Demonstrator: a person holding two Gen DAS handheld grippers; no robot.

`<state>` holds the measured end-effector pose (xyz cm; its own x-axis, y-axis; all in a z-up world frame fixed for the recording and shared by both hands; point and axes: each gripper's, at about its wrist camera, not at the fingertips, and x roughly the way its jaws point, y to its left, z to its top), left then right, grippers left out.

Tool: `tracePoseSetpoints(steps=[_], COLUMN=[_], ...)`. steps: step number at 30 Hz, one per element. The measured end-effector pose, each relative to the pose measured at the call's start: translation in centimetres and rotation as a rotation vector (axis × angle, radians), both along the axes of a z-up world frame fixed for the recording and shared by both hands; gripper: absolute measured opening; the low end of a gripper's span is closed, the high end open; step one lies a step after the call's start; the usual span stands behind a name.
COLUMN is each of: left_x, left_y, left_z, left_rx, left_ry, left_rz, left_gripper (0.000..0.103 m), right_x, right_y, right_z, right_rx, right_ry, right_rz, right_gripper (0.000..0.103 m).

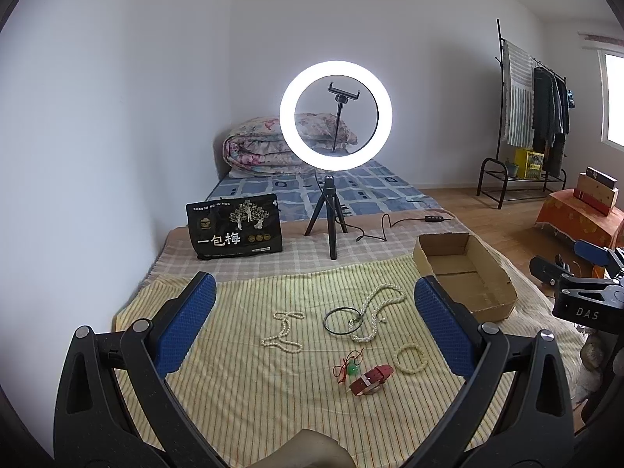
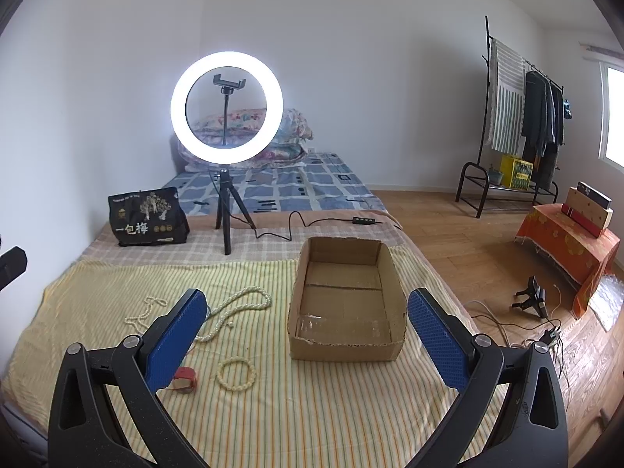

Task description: Organize jewelry

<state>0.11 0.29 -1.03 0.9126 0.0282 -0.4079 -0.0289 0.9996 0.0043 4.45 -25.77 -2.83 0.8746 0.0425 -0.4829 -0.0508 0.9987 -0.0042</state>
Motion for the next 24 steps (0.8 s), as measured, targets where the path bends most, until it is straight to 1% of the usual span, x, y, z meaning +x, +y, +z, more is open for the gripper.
tracePoseSetpoints(steps=[8,13,15,19,21,24], left_x=[0.2,0.7,1.1,1.9,2.2,2.4], left_y=[0.3,1.2,1.9,3.1,3.6,3.8], left_z=[-0.3,-0.8,-1.1,-2.1,-2.7,-3.6], left_rx=[0.007,0.001,0.001,-0.002,-0.01,-0.01], left_ry=[0.016,0.041,0.056,0.104,0.124,0.145], left_rz=[0.012,0.029,0.035,0.045,0.035,0.007], left_gripper=[0.103,0.103,0.103,0.103,0.103,0.103], right_x=[0.4,0.7,0.9,1.0,1.1,1.7], right_y=[0.2,0.2,0.2,0.7,1.0,1.3], right_z=[-0.3,-1.2,-1.8,-3.0,-3.8,-4.9], right_rx=[-0.005,-0.022,-0.022,-0.029,-0.046,-0.065], right_ry=[0.019,0.046,0.067,0.081,0.093,0.136], right_rz=[0.014,0.033,0.058,0.131,0.166,0.207], right_gripper=[0.102,0.102,0.102,0.102,0.102,0.102])
